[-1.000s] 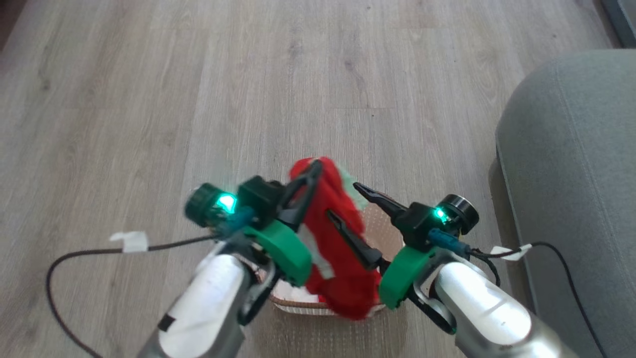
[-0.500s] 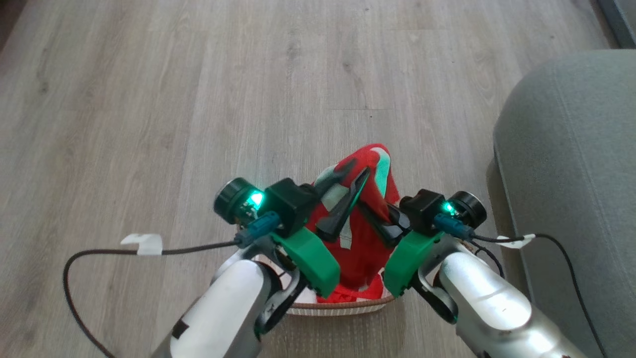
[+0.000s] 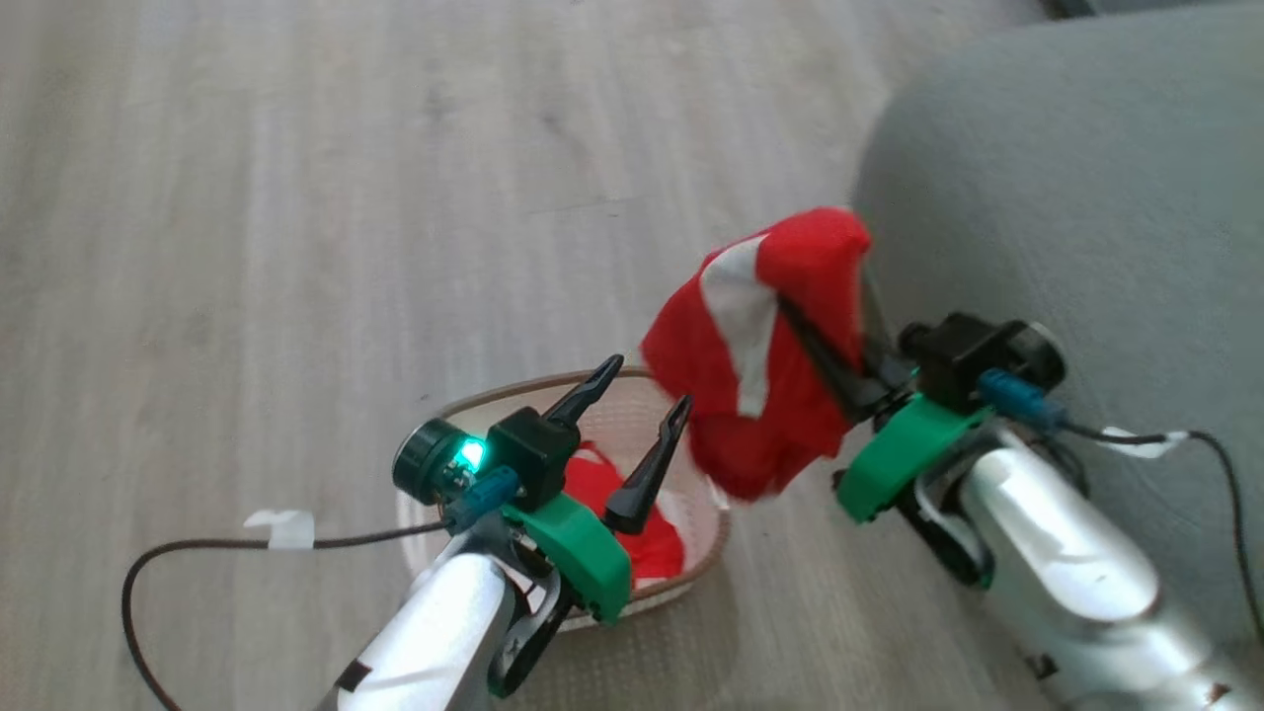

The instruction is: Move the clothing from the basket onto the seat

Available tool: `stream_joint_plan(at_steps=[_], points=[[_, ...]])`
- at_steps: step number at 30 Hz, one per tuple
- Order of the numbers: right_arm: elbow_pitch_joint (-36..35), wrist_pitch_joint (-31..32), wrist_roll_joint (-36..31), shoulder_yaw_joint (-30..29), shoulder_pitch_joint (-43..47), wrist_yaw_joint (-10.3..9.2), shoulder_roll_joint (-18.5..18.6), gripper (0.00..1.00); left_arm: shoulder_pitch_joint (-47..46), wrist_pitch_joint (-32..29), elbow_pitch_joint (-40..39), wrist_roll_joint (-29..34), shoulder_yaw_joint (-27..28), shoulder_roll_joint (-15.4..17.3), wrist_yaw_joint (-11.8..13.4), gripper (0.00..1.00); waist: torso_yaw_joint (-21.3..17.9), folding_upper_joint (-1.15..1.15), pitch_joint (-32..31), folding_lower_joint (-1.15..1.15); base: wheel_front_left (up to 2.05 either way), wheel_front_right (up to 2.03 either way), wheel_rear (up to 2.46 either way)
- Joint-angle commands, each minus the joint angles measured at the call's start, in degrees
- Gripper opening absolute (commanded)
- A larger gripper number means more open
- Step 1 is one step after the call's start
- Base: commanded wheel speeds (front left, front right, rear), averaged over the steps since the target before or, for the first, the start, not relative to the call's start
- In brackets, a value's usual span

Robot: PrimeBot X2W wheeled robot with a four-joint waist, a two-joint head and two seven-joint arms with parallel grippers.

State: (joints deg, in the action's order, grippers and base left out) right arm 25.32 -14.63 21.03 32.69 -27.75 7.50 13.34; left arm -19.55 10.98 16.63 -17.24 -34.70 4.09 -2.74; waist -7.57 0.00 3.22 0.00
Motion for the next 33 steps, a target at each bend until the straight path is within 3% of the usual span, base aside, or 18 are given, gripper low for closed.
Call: stream_joint_plan(at_steps=[1, 5, 12, 18, 23, 28, 33], points=[[-2.77, -0.37, 0.45, -0.67, -2.23, -0.01, 0.8, 0.0, -1.79, 1.07, -1.19, -0.39, 1.71, -0.11, 0.34, 1.0, -5.39, 0.0, 1.24, 0.0, 0.0, 0.0, 0.0], [-4.76, -0.37, 1.1, -3.28, -1.38, -0.01, 4.24, 0.0, -2.36, 2.28, 0.8, -1.02, 0.66, -0.56, 0.12, 1.0, -10.91, 0.0, 2.38, 0.0, 0.0, 0.0, 0.0], [-6.05, -0.37, 1.98, -8.32, -0.19, -0.01, 7.96, 0.0, -3.38, 2.99, 2.09, -1.84, -1.87, -0.99, -0.03, 1.0, -14.26, 0.0, 3.69, 0.0, 0.0, 0.0, 0.0], [-7.71, -0.37, 3.66, -12.26, 0.0, -0.01, 8.83, 0.0, -5.34, 2.81, 1.84, -1.59, -3.58, -1.1, 0.57, 1.0, -14.33, 0.0, 7.11, 0.0, 0.0, 0.0, 0.0], [-8.62, -0.37, 6.52, -18.33, -2.62, -0.01, 9.67, 0.0, -9.51, 1.66, 0.94, -0.39, -4.3, -1.12, 1.17, 1.0, -13.51, 0.0, 14.19, 0.0, 0.0, 0.0, 0.0], [-6.88, -0.37, 9.84, -27.19, -10.81, -0.01, 11.66, 0.0, -13.54, 0.01, -1.26, 1.33, -3.77, 0.23, 2.01, 1.0, -12.86, 0.0, 23.75, 0.0, 0.0, 0.0, 0.0], [-2.05, -0.37, 10.43, -32.08, -23.79, -0.01, 14.13, 0.0, -14.07, -1.78, -3.18, 2.26, -2.93, 3.44, 2.82, 1.0, -11.87, 0.0, 30.77, 0.0, 0.0, 0.0, 0.0]])
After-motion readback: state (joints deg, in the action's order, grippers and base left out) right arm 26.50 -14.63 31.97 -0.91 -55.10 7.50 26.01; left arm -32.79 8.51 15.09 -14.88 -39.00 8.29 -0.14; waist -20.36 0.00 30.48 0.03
